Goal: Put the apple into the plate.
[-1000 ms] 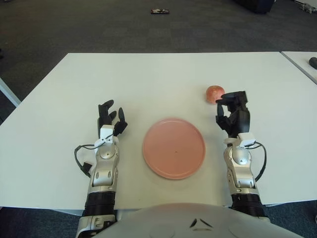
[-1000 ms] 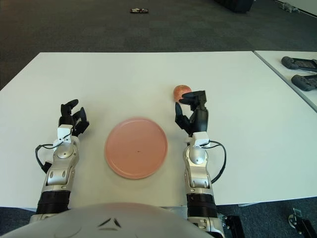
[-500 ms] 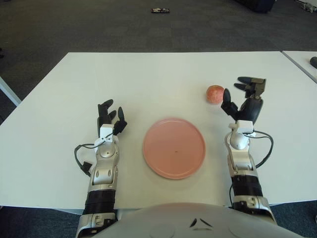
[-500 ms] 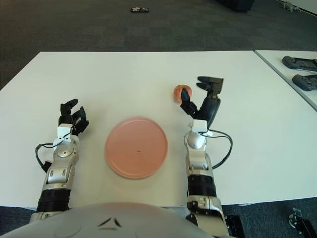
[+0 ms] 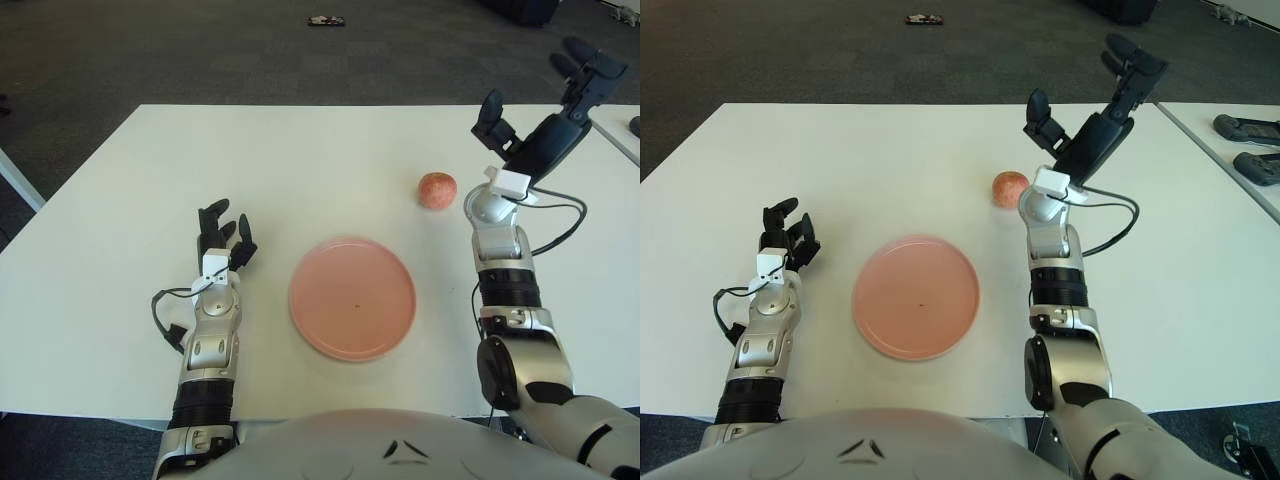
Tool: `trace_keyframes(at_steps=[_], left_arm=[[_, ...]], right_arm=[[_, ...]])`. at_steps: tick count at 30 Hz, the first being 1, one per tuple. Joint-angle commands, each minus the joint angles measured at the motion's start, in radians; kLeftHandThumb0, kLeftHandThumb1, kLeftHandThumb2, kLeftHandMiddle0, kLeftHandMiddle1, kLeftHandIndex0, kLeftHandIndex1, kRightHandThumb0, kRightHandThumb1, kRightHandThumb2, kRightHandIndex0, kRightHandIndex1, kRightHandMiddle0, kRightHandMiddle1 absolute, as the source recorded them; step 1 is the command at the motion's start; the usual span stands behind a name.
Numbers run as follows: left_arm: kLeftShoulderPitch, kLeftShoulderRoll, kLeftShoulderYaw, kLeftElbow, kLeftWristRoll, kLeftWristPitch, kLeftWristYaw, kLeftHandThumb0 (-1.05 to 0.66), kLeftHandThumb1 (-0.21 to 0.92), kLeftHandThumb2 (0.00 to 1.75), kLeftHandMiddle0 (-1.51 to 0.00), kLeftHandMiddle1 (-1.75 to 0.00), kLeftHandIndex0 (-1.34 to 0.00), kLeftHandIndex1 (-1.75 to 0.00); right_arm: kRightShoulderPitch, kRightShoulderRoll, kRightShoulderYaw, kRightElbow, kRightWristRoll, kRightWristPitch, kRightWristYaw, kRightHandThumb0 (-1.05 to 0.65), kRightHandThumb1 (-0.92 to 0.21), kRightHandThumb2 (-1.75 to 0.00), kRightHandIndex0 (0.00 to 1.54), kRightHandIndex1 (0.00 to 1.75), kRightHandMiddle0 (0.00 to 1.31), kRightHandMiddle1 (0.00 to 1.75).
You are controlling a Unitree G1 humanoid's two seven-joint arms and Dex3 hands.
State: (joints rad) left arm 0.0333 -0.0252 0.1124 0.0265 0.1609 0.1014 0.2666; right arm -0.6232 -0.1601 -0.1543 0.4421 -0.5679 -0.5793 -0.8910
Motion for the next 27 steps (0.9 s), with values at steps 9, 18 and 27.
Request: trace_keyframes(at_steps=[9,18,27], left_arm=[[-0.004,0.006,0.005,0.019,-0.004,-0.012,0.003,-0.71,0.92,0.77,-0.30,-0.60,0.00,-0.99],[0.004,0.000,0.006,0.008,0.000,-0.001,0.009,-0.71,0.92,0.77,-0.30,-0.61,0.00,-0.98],[0.013,-0.006,0.006,-0.003,-0.003,0.001,0.007,-0.71,0.92,0.76,-0.29,-0.61,0.00,-0.98]], right_arm=[[-0.171,-0.116,0.133,0.293,-0.077,0.106,-0.007,-0.68,-0.84,-0.52,0.08,0.68,0.00,0.81],[-0.233,-0.140,0.206,0.330,-0.058,0.149,0.071,-0.72,-0.91,-0.43,0.05,0.48,0.00,0.59],[-0.235,-0.149,0.250,0.381,-0.023,0.193,0.229,-0.73,-0.92,-0.47,0.07,0.34,0.00,0.53]])
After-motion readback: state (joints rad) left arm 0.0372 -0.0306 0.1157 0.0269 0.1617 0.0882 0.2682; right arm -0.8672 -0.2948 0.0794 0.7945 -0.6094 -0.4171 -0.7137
